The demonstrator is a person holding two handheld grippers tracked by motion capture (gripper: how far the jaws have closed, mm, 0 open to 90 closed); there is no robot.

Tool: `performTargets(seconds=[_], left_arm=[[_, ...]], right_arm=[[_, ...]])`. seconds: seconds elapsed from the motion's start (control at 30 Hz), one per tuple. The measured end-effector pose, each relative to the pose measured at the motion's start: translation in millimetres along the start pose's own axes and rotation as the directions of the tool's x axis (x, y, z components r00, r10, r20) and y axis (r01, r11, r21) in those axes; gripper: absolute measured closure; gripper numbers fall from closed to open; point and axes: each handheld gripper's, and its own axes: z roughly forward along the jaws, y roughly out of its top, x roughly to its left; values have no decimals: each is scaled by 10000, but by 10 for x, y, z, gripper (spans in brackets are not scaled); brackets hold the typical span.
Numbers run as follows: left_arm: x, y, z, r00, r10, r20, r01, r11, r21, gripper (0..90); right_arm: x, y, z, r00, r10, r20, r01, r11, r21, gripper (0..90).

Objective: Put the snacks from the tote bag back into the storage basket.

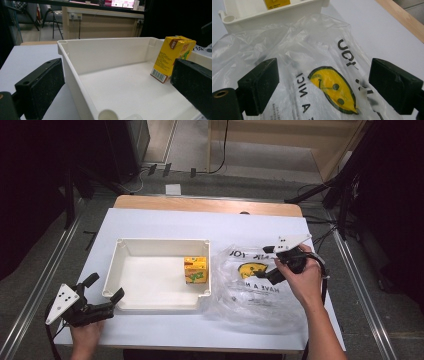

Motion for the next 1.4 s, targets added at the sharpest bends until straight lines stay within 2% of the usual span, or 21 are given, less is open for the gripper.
performTargets(seconds=[0.47, 0.87, 1.4], left_arm=[[-3, -1, 1, 10000, 17, 24, -17, 10000, -7, 0], [-4, -2, 0, 10000, 16, 10, -16, 10000, -17, 0], [-2, -2, -4, 10000, 28, 19, -28, 10000, 0, 0]], right_arm=[[5, -299, -137, 9992, 308, 269, -298, 9989, -365, 102], [25, -484, -221, 9974, 553, 459, -525, 9968, -595, 106], [62, -760, -394, 9927, 994, 683, -904, 9881, -1241, 113]])
